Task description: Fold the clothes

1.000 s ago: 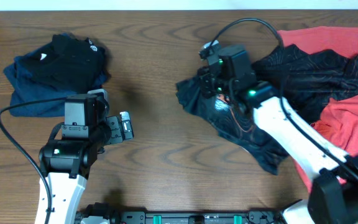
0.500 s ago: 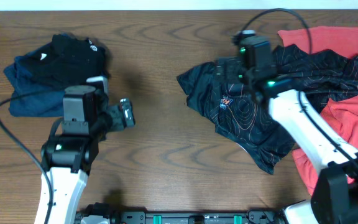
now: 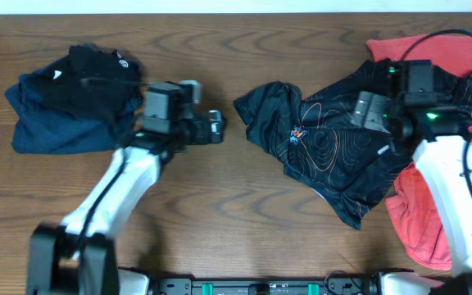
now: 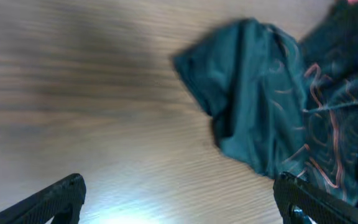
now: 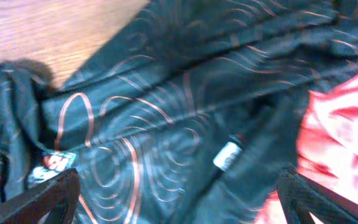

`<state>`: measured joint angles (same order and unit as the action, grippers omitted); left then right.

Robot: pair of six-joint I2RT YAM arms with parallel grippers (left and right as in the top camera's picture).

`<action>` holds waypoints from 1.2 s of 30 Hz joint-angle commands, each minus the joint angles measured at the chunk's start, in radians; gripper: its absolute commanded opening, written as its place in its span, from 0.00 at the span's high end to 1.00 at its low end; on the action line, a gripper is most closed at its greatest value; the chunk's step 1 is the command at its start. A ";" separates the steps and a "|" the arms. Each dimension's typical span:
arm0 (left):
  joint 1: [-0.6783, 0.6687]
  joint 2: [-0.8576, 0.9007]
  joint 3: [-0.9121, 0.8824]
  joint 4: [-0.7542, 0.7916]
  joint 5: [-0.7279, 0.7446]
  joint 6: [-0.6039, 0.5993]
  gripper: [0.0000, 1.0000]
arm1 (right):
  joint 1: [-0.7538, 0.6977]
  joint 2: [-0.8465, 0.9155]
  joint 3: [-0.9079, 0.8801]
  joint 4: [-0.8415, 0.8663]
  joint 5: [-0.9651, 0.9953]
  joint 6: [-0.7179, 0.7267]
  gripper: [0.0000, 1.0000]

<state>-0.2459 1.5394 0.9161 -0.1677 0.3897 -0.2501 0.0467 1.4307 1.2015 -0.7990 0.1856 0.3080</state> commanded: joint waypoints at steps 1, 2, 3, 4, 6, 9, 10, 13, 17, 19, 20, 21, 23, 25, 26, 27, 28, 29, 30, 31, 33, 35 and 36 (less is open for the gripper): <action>-0.064 0.099 0.017 0.054 0.048 -0.108 0.02 | -0.045 -0.039 0.015 -0.019 0.027 0.020 0.01; -0.081 0.124 0.017 0.074 0.048 -0.126 0.02 | -0.050 -0.041 0.015 -0.021 0.027 0.020 0.01; -0.098 0.148 0.017 0.095 0.048 -0.141 0.02 | -0.055 -0.045 0.015 -0.026 0.027 0.020 0.01; -0.118 0.175 0.017 0.119 0.048 -0.161 0.02 | -0.055 -0.045 0.015 -0.029 0.027 0.021 0.01; -0.156 0.218 0.017 0.163 0.048 -0.193 0.02 | -0.055 -0.045 0.015 -0.038 0.025 0.021 0.01; -0.208 0.271 0.017 0.217 0.047 -0.217 0.02 | -0.055 -0.045 0.015 -0.055 0.024 0.021 0.01; -0.225 0.287 0.017 0.237 0.047 -0.217 0.02 | -0.055 -0.045 0.015 -0.058 0.024 0.021 0.01; -0.269 0.333 0.018 0.301 0.043 -0.220 0.03 | -0.055 -0.045 0.015 -0.068 0.023 0.021 0.01; -0.303 0.379 0.018 0.358 -0.011 -0.220 0.25 | -0.055 -0.045 0.015 -0.084 0.024 0.021 0.03; -0.306 0.390 0.018 0.376 -0.029 -0.220 0.63 | -0.055 -0.045 0.015 -0.091 0.024 0.021 0.05; -0.304 0.390 0.018 0.383 -0.040 -0.220 0.78 | -0.055 -0.045 0.015 -0.094 0.024 0.021 0.05; -0.301 0.388 0.018 0.390 -0.051 -0.219 0.94 | -0.055 -0.045 0.015 -0.096 0.024 0.021 0.05; -0.288 0.373 0.018 0.396 -0.081 -0.218 0.94 | -0.055 -0.045 0.015 -0.098 0.024 0.021 0.05; -0.268 0.346 0.018 0.393 -0.120 -0.208 0.94 | -0.055 -0.045 0.015 -0.099 0.024 0.021 0.05; -0.251 0.320 0.019 0.394 -0.128 -0.193 0.94 | -0.055 -0.045 0.015 -0.099 0.024 0.021 0.05; -0.235 0.296 0.022 0.394 -0.142 -0.179 0.94 | -0.055 -0.045 0.015 -0.100 0.024 0.021 0.05; -0.216 0.266 0.027 0.394 -0.161 -0.153 0.94 | -0.055 -0.045 0.015 -0.100 0.024 0.021 0.05; -0.192 0.229 0.038 0.394 -0.195 -0.122 0.94 | -0.055 -0.045 0.015 -0.100 0.024 0.021 0.05; -0.171 0.199 0.049 0.395 -0.237 -0.093 0.94 | -0.055 -0.045 0.015 -0.100 0.024 0.021 0.05; -0.147 0.169 0.068 0.395 -0.298 -0.060 0.94 | -0.055 -0.045 0.015 -0.100 0.024 0.021 0.05; -0.087 0.125 0.129 0.397 -0.426 0.008 0.94 | -0.055 -0.045 0.015 -0.100 0.024 0.021 0.05; -0.024 0.116 0.207 0.395 -0.461 0.040 0.94 | -0.055 -0.045 0.015 -0.100 0.024 0.021 0.05; 0.008 0.118 0.246 0.389 -0.452 0.040 0.94 | -0.055 -0.045 0.015 -0.100 0.024 0.021 0.05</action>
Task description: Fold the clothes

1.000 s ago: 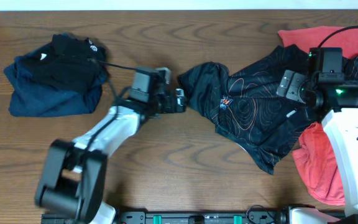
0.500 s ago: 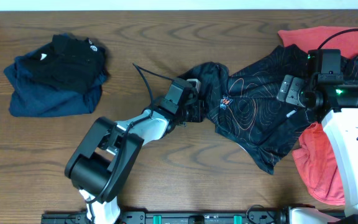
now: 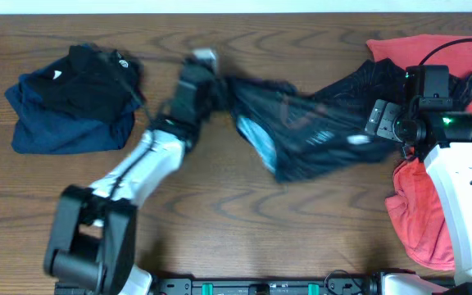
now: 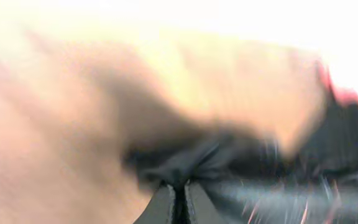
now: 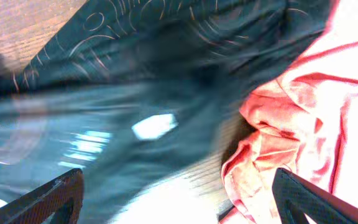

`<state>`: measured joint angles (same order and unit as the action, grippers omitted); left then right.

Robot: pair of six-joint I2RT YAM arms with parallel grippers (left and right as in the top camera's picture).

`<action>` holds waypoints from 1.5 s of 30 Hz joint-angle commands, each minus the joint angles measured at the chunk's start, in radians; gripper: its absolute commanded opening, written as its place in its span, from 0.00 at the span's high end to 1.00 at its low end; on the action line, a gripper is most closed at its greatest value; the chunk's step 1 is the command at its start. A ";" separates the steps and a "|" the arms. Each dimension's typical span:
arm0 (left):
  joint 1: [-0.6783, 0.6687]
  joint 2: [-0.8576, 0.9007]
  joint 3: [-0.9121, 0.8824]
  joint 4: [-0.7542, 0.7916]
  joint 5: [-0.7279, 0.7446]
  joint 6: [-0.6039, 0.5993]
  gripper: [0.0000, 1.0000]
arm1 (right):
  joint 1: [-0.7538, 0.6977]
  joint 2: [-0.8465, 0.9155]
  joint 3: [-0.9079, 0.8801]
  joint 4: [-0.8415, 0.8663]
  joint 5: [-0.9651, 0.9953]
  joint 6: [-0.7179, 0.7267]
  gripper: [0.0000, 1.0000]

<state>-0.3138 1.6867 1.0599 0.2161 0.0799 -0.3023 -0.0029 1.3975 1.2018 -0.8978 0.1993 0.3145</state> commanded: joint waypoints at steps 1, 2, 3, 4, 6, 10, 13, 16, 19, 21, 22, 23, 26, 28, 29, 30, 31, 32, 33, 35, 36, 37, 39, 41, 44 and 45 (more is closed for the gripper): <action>0.107 -0.024 0.142 -0.008 -0.114 0.092 0.84 | -0.005 -0.012 0.014 -0.002 0.010 0.014 0.05; 0.130 -0.019 0.170 -0.030 -0.082 0.091 0.61 | -0.005 -0.012 0.014 -0.002 0.010 0.014 0.05; 0.159 -0.013 0.198 -0.077 -0.020 0.084 0.16 | -0.005 -0.012 0.014 -0.004 0.010 0.014 0.05; 0.171 -0.012 0.201 -0.110 0.016 0.080 0.02 | -0.005 -0.012 0.014 -0.004 0.010 0.014 0.05; 0.180 -0.006 0.201 -0.222 0.048 0.080 0.02 | -0.005 -0.012 0.014 -0.005 0.006 0.014 0.05; 0.175 0.019 0.201 -0.480 0.051 0.079 0.02 | -0.005 -0.012 0.014 -0.011 0.006 0.014 0.05; 0.159 0.040 0.201 -0.634 0.160 0.035 0.02 | -0.005 -0.012 0.014 -0.011 0.006 0.014 0.05; 0.124 0.060 0.200 -0.719 0.289 0.028 0.02 | -0.005 -0.012 0.014 -0.011 0.006 0.014 0.05; 0.071 0.086 0.189 -0.749 0.294 0.018 0.02 | -0.005 -0.012 0.014 -0.011 0.006 0.014 0.05; 0.042 0.113 0.187 -0.746 0.294 -0.051 0.02 | -0.005 -0.012 0.014 -0.011 0.006 0.014 0.05; 0.024 0.132 0.187 -0.737 0.294 -0.098 0.02 | -0.005 -0.012 0.014 -0.011 0.006 0.014 0.05; 0.006 0.152 0.187 -0.725 0.295 -0.145 0.02 | -0.005 -0.012 0.014 -0.012 0.006 0.014 0.04; -0.055 0.207 0.187 -0.665 0.315 -0.227 0.02 | -0.005 -0.012 0.014 -0.013 0.006 0.014 0.04; -0.097 0.237 0.187 -0.604 0.362 -0.252 0.00 | -0.005 -0.012 0.014 -0.018 0.006 0.014 0.04; -0.121 0.249 0.187 -0.564 0.391 -0.258 0.01 | -0.005 -0.012 0.014 -0.020 0.006 0.014 0.04; -0.138 0.256 0.187 -0.538 0.406 -0.257 0.01 | -0.005 -0.012 0.014 -0.021 0.006 0.014 0.04; -0.159 0.262 0.187 -0.506 0.409 -0.258 0.02 | -0.005 -0.012 0.014 -0.023 0.006 0.014 0.04; -0.179 0.263 0.187 -0.478 0.406 -0.257 0.02 | -0.005 -0.012 0.014 -0.023 0.006 0.014 0.04; -0.196 0.264 0.187 -0.449 0.404 -0.258 0.02 | -0.005 -0.012 0.014 -0.024 0.006 0.014 0.04; -0.227 0.264 0.187 -0.389 0.398 -0.277 0.02 | -0.005 -0.012 0.014 -0.026 0.007 0.014 0.04; -0.241 0.264 0.187 -0.365 0.385 -0.303 0.03 | -0.005 -0.012 0.014 -0.027 0.007 0.013 0.04; -0.255 0.266 0.187 -0.352 0.357 -0.338 0.05 | -0.005 -0.012 0.014 -0.027 0.007 0.010 0.04; -0.278 0.270 0.187 -0.349 0.295 -0.402 0.09 | -0.005 -0.012 0.014 -0.027 0.007 0.010 0.04; -0.298 0.282 0.187 -0.348 0.272 -0.480 0.09 | -0.005 -0.012 0.014 -0.028 0.007 0.010 0.03; -0.316 0.302 0.187 -0.346 0.274 -0.594 0.10 | -0.005 -0.012 0.014 -0.029 0.007 0.010 0.03; -0.320 0.312 0.187 -0.334 0.274 -0.619 0.10 | -0.005 -0.012 0.014 -0.029 0.007 0.010 0.03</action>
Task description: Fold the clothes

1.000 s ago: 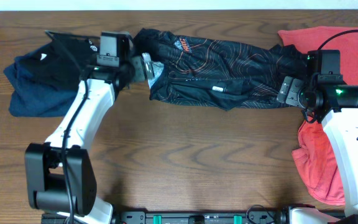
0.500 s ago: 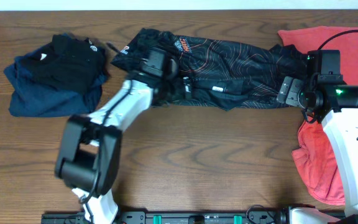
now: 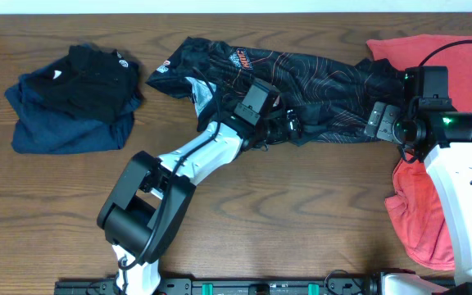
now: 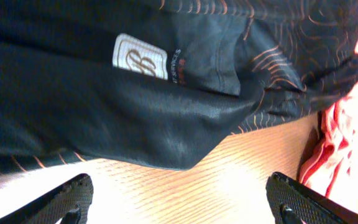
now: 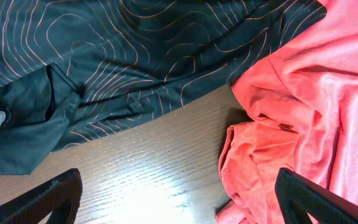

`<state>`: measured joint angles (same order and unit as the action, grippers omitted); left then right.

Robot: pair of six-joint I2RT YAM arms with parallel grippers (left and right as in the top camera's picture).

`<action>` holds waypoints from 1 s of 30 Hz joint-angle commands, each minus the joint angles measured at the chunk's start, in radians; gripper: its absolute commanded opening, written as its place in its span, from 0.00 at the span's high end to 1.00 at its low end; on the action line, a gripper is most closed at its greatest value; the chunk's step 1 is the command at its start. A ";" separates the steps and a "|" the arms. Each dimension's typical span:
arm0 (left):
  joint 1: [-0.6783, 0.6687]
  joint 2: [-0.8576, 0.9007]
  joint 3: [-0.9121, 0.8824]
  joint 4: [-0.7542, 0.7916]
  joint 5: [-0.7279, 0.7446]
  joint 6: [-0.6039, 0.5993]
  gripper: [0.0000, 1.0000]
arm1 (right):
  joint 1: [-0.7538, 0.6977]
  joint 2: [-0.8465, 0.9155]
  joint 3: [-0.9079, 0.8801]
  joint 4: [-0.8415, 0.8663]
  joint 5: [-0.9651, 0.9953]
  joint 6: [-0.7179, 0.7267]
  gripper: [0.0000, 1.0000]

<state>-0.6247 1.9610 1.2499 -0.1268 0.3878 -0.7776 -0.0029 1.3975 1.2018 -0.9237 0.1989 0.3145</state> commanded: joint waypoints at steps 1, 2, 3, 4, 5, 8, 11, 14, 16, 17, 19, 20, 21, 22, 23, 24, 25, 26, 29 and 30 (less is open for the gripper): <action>-0.013 0.047 -0.003 0.022 -0.034 -0.162 0.10 | -0.005 -0.012 0.014 -0.003 0.007 0.010 0.03; -0.017 0.056 -0.003 0.035 -0.034 -0.177 0.10 | -0.005 -0.012 0.014 -0.004 0.007 0.010 0.02; -0.021 0.064 -0.003 0.049 -0.034 -0.191 0.10 | -0.005 -0.012 0.014 -0.005 0.007 0.010 0.02; -0.022 0.074 -0.003 0.061 -0.034 -0.203 0.09 | -0.005 -0.012 0.014 -0.005 0.007 0.005 0.02; -0.024 0.081 -0.003 0.073 -0.034 -0.220 0.09 | -0.005 -0.012 0.014 -0.008 0.008 0.002 0.02; -0.025 0.092 -0.003 0.089 -0.034 -0.231 0.11 | -0.005 -0.012 0.014 -0.013 0.014 0.002 0.02; -0.025 0.092 -0.003 0.109 -0.035 -0.230 0.11 | -0.005 -0.012 0.014 -0.012 0.014 -0.002 0.02; -0.025 0.092 -0.003 0.146 -0.033 -0.231 0.12 | -0.005 -0.012 0.014 -0.012 0.014 -0.002 0.02; -0.025 0.092 -0.003 0.172 -0.034 -0.231 0.12 | -0.005 -0.012 0.014 -0.011 0.014 -0.002 0.02; -0.025 0.092 -0.003 0.179 -0.033 -0.231 0.12 | -0.005 -0.012 0.014 -0.011 0.014 -0.002 0.02; -0.025 0.092 -0.003 0.190 -0.033 -0.231 0.12 | -0.005 -0.012 0.014 -0.011 0.014 -0.002 0.02; -0.025 0.092 -0.003 0.190 -0.033 -0.231 0.12 | -0.005 -0.012 0.014 -0.012 0.014 -0.002 0.02; -0.025 0.092 -0.003 0.190 -0.033 -0.231 0.12 | -0.005 -0.012 0.014 -0.012 0.014 -0.002 0.01; -0.025 0.092 -0.003 0.188 -0.033 -0.230 0.12 | -0.005 -0.012 0.014 -0.011 0.014 -0.002 0.01; -0.027 0.092 -0.003 0.188 -0.034 -0.230 0.12 | -0.005 -0.012 0.014 -0.011 0.014 -0.002 0.02; -0.028 0.093 -0.003 0.188 -0.034 -0.230 0.12 | -0.005 -0.012 0.014 -0.012 0.014 -0.002 0.02; -0.029 0.093 -0.003 0.188 -0.034 -0.230 0.12 | -0.005 -0.012 0.014 -0.012 0.014 -0.002 0.02; -0.032 0.095 -0.003 0.187 -0.035 -0.230 0.12 | -0.005 -0.012 0.014 -0.012 0.014 -0.002 0.02; -0.043 0.109 -0.003 0.185 -0.035 -0.231 0.12 | -0.005 -0.012 0.014 -0.012 0.014 -0.002 0.02; -0.046 0.115 -0.003 0.185 -0.035 -0.231 0.12 | -0.005 -0.012 0.014 -0.013 0.014 -0.002 0.02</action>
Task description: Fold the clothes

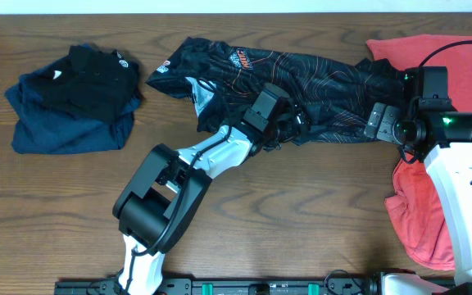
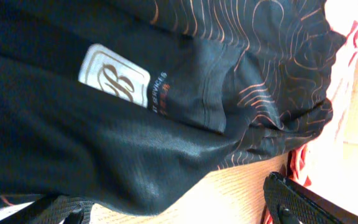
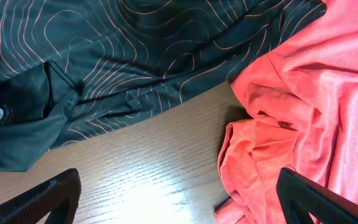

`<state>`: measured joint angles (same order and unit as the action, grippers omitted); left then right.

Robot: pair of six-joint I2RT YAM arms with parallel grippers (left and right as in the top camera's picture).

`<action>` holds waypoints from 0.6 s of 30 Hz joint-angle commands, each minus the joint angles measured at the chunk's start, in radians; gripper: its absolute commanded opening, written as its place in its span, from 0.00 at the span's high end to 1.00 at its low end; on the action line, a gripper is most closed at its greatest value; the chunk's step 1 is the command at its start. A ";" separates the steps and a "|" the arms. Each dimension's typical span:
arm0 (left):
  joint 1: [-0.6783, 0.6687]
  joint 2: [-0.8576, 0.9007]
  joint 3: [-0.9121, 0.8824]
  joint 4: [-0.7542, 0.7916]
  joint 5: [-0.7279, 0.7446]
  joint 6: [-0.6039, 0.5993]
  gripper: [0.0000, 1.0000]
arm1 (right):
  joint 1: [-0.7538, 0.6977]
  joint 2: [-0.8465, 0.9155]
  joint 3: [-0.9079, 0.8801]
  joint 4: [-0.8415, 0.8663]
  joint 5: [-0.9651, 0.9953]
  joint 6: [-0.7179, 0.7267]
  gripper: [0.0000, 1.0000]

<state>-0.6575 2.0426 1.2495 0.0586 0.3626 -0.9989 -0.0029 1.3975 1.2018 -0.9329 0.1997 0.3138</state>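
A black shirt with orange contour lines (image 1: 301,70) lies spread along the back of the table, with a white label (image 2: 114,74) showing on its inside. My left gripper (image 1: 283,121) hangs open over the shirt's lower edge (image 2: 166,186), holding nothing, and one finger (image 2: 64,208) sits at the fabric's border. My right gripper (image 1: 381,121) is open by the shirt's right end (image 3: 135,56), over bare wood, next to a red garment (image 3: 303,93).
A stack of folded dark clothes (image 1: 68,102) sits at the back left. The red garment (image 1: 433,205) is heaped along the right side of the table. Bare wooden tabletop (image 1: 301,213) runs across the front.
My left gripper has shifted slightly to the right over the shirt's lower edge and is still open. The shirt and the right arm look unchanged.
The shirt first lay crumpled at centre right, with my left gripper open to its left and the right one above it. Then the left gripper was shut on the shirt's left end, stretching it to the back. Afterwards the shirt lay spread out and both grippers were open.
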 commanded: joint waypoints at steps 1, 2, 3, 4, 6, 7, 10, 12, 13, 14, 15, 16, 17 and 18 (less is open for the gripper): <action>-0.014 0.040 -0.003 0.000 -0.009 -0.010 0.12 | -0.005 -0.012 0.014 -0.004 0.014 -0.001 0.02; -0.014 0.045 -0.003 -0.001 -0.009 -0.016 0.12 | -0.005 -0.012 0.014 -0.005 0.014 -0.001 0.02; -0.014 0.049 -0.003 0.000 -0.009 -0.023 0.14 | -0.005 -0.012 0.014 -0.006 0.014 -0.001 0.02; -0.014 0.050 -0.003 0.000 -0.009 -0.029 0.18 | -0.005 -0.012 0.014 -0.006 0.014 -0.001 0.02; -0.013 0.049 -0.003 0.005 -0.008 -0.029 0.29 | -0.005 -0.012 0.014 -0.006 0.014 -0.001 0.02; -0.013 0.049 -0.003 0.011 -0.008 -0.029 0.35 | -0.005 -0.012 0.014 -0.005 0.014 -0.001 0.02; -0.013 0.049 -0.003 0.011 -0.007 -0.028 0.51 | -0.005 -0.012 0.014 -0.004 0.014 -0.001 0.02; -0.013 0.049 -0.003 0.011 -0.007 -0.028 0.65 | -0.005 -0.012 0.014 -0.004 0.014 -0.001 0.02; -0.013 0.049 -0.003 0.011 -0.007 -0.028 0.70 | -0.005 -0.012 0.014 -0.004 0.014 -0.001 0.02; -0.013 0.049 -0.003 0.011 -0.007 -0.028 0.77 | -0.005 -0.012 0.014 -0.003 0.014 -0.001 0.02; -0.013 0.049 -0.003 0.011 -0.007 -0.028 0.81 | -0.005 -0.012 0.014 -0.002 0.014 -0.001 0.02; -0.013 0.049 -0.003 0.011 -0.006 -0.028 0.91 | -0.005 -0.012 0.014 -0.002 0.014 -0.001 0.02; -0.013 0.049 -0.003 0.011 -0.005 -0.028 0.94 | -0.005 -0.012 0.014 -0.002 0.014 -0.001 0.02; -0.013 0.048 -0.003 0.010 -0.005 -0.027 0.94 | -0.005 -0.012 0.014 -0.002 0.014 -0.001 0.02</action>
<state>-0.6716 2.0747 1.2495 0.0689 0.3592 -1.0275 -0.0029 1.3975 1.2015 -0.9344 0.1997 0.3138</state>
